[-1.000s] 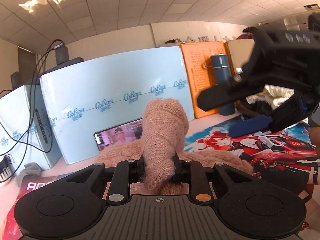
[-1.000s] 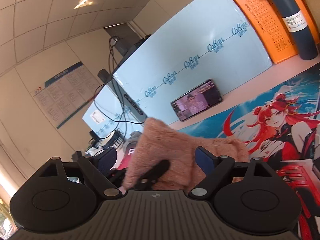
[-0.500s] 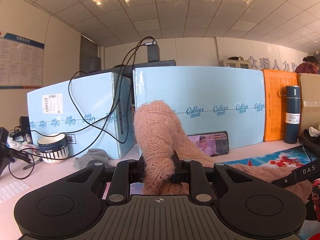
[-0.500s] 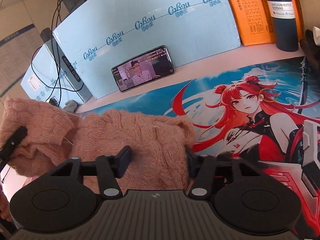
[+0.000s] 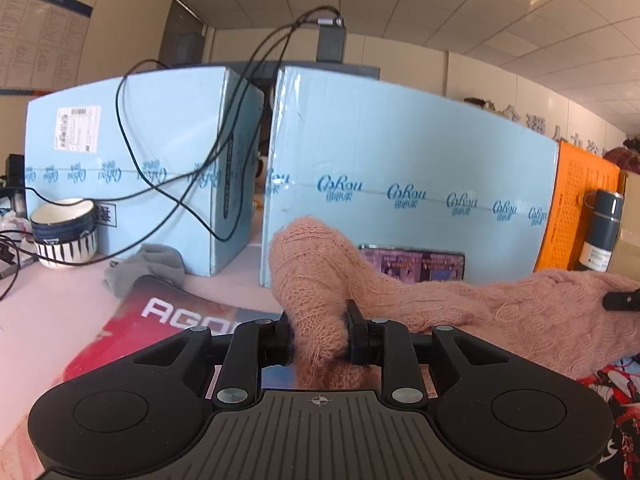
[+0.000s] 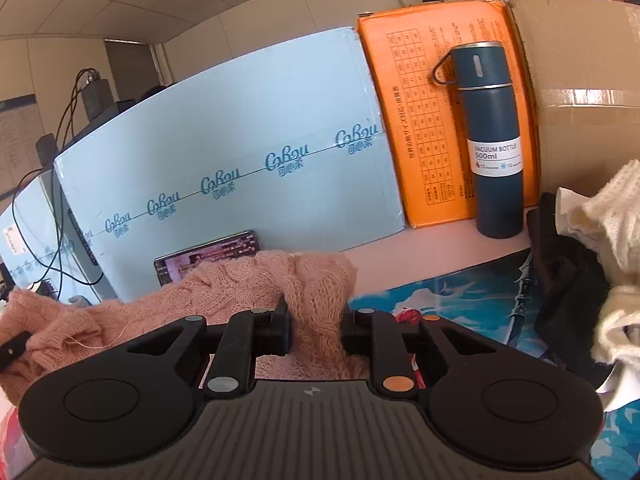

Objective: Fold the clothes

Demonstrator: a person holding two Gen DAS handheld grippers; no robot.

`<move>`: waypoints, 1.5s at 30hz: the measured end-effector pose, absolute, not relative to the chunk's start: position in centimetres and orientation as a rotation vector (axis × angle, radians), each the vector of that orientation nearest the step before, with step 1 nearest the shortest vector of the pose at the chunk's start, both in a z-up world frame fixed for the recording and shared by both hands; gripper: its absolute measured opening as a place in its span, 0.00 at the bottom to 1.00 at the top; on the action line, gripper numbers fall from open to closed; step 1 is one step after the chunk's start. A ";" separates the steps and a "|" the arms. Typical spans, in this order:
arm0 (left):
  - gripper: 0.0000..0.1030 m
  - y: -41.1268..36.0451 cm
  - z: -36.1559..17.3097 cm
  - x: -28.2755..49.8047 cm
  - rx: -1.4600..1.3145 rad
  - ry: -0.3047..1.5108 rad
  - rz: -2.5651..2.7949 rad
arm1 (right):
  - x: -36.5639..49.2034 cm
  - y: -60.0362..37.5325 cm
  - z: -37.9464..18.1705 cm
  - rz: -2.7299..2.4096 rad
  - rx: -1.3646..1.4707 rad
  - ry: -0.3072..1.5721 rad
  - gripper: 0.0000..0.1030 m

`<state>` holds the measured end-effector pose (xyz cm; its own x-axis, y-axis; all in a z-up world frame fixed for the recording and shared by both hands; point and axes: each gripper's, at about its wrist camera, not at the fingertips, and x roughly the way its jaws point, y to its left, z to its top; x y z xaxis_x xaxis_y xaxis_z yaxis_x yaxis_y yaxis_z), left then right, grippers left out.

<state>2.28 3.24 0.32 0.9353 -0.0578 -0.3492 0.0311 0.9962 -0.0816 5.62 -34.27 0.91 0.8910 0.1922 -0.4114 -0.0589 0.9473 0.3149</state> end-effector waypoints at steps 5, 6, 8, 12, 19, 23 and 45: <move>0.48 1.7 -1.9 3.7 0.047 0.461 0.060 | 7.0 -35.8 -2.0 0.100 0.303 0.525 0.17; 0.53 1.8 -1.8 3.4 0.067 0.440 0.100 | 7.2 -36.2 -2.6 0.102 0.327 0.529 0.17; 0.66 1.9 -1.4 3.0 0.110 0.390 0.172 | 7.4 -36.9 -3.5 0.107 0.381 0.541 0.18; 0.76 1.2 -0.1 1.8 0.184 0.293 0.098 | 7.4 -37.7 -4.3 0.120 0.451 0.562 0.35; 0.84 -5.9 -2.7 0.8 0.568 0.338 -0.137 | 7.4 -38.2 -4.7 0.170 0.520 0.586 0.55; 0.84 -6.1 -3.2 2.3 0.567 0.409 -0.143 | 7.4 -38.0 -4.7 0.169 0.513 0.584 0.55; 0.12 5.2 0.6 4.5 -0.057 0.281 0.078 | 6.1 -37.0 -3.3 0.025 0.360 0.462 0.21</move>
